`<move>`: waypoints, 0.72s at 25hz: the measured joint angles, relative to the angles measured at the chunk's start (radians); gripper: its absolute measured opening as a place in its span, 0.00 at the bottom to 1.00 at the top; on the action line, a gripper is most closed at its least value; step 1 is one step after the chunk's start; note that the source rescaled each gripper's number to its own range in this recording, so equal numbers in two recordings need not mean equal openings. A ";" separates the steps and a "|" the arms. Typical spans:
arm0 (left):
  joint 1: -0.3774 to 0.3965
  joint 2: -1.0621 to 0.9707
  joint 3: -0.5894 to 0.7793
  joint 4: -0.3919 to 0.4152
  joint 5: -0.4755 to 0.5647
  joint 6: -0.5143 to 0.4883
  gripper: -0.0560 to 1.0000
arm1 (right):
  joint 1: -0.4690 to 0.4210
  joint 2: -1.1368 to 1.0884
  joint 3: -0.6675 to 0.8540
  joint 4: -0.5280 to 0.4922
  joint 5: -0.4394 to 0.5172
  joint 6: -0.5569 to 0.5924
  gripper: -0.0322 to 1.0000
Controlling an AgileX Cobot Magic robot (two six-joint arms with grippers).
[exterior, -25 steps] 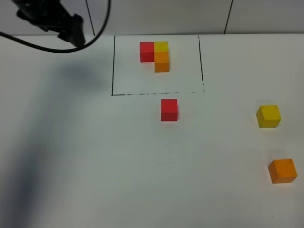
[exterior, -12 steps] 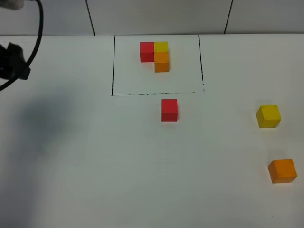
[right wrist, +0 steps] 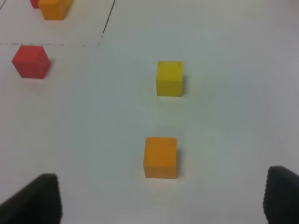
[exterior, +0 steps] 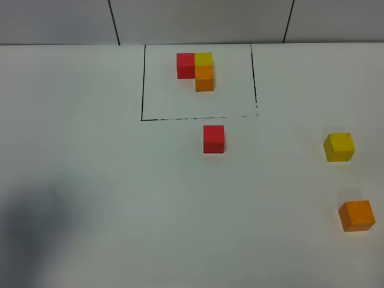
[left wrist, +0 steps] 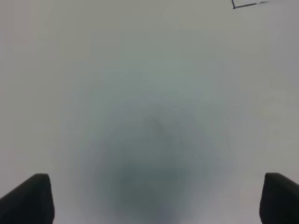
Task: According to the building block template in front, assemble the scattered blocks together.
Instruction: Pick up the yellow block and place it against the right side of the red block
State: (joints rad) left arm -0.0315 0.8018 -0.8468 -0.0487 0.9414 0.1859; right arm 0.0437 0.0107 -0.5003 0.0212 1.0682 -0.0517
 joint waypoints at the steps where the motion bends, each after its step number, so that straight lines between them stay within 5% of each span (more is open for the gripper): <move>1: 0.000 -0.044 0.018 -0.003 0.002 -0.002 0.94 | 0.000 0.000 0.000 0.000 0.000 0.000 0.76; 18: 0.000 -0.608 0.257 -0.024 0.091 -0.024 0.88 | 0.000 0.000 0.000 0.002 0.000 0.001 0.76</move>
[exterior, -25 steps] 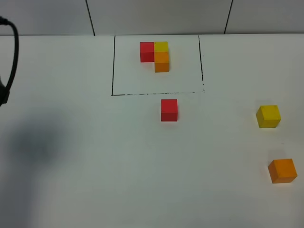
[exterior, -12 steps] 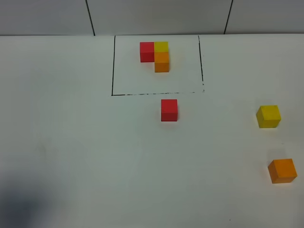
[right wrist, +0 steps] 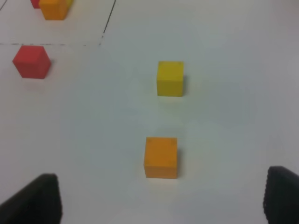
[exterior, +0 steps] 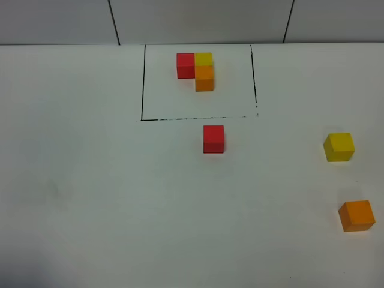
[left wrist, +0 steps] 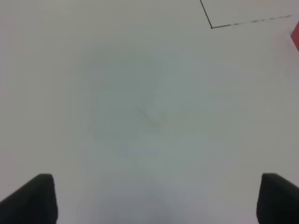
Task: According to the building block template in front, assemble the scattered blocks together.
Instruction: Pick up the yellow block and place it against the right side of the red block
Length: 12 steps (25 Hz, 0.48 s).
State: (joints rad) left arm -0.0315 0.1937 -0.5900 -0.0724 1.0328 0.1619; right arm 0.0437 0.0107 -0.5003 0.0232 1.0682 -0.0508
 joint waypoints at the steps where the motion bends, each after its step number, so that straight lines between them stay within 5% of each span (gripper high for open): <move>1: 0.000 -0.024 0.015 -0.002 0.003 0.000 0.88 | 0.000 0.000 0.000 0.000 0.000 0.000 0.76; 12: 0.000 -0.182 0.087 -0.005 0.027 -0.011 0.86 | 0.000 0.000 0.000 0.000 0.000 -0.001 0.76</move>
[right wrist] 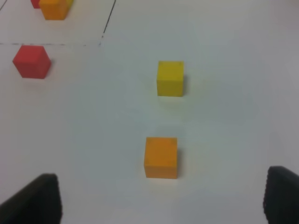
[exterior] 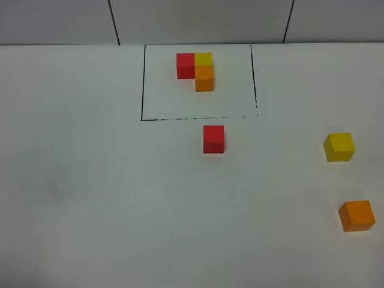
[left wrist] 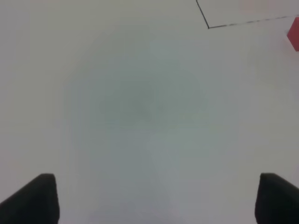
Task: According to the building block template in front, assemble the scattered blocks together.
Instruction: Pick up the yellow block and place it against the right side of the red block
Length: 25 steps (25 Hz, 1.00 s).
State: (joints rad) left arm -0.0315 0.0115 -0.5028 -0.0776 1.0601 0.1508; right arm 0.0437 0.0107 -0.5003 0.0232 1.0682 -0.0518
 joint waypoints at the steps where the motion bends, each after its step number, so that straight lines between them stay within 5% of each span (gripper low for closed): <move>1: 0.000 -0.009 0.000 0.000 0.002 -0.004 0.85 | 0.000 0.000 0.000 0.000 0.000 0.000 0.76; 12: 0.000 -0.016 0.000 0.000 0.000 -0.013 0.74 | 0.000 0.000 0.000 0.001 0.000 0.001 0.76; 25: 0.000 -0.016 0.000 0.025 0.000 -0.051 0.73 | 0.000 0.000 0.000 0.001 0.000 0.000 0.76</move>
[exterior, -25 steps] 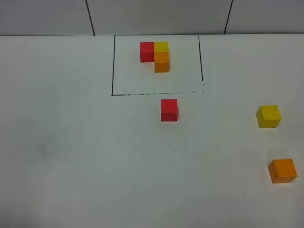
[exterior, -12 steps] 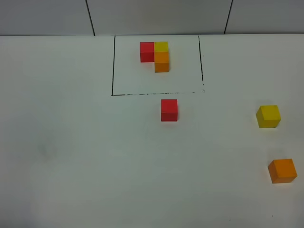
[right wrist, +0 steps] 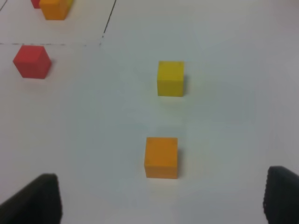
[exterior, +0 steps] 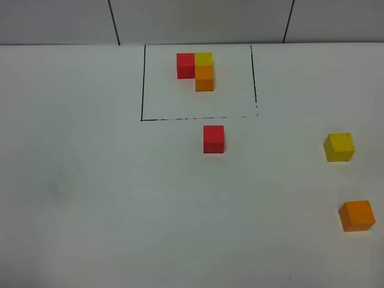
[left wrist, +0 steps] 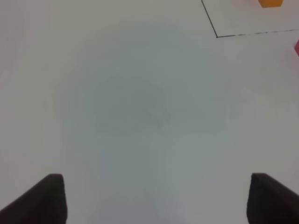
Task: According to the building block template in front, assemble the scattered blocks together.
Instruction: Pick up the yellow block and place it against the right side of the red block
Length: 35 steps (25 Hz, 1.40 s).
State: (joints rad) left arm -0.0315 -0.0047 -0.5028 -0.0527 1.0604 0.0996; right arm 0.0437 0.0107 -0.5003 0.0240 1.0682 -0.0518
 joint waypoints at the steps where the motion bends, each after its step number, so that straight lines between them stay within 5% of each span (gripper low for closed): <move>1: 0.000 0.000 0.000 0.000 0.000 -0.001 0.73 | 0.000 0.000 0.000 0.000 0.000 0.000 0.76; 35: 0.000 0.000 0.000 0.001 0.000 -0.001 0.73 | 0.000 0.002 0.000 0.002 0.000 0.011 0.76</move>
State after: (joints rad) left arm -0.0315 -0.0047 -0.5028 -0.0515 1.0604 0.0984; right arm 0.0437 0.0131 -0.5003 0.0263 1.0682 -0.0406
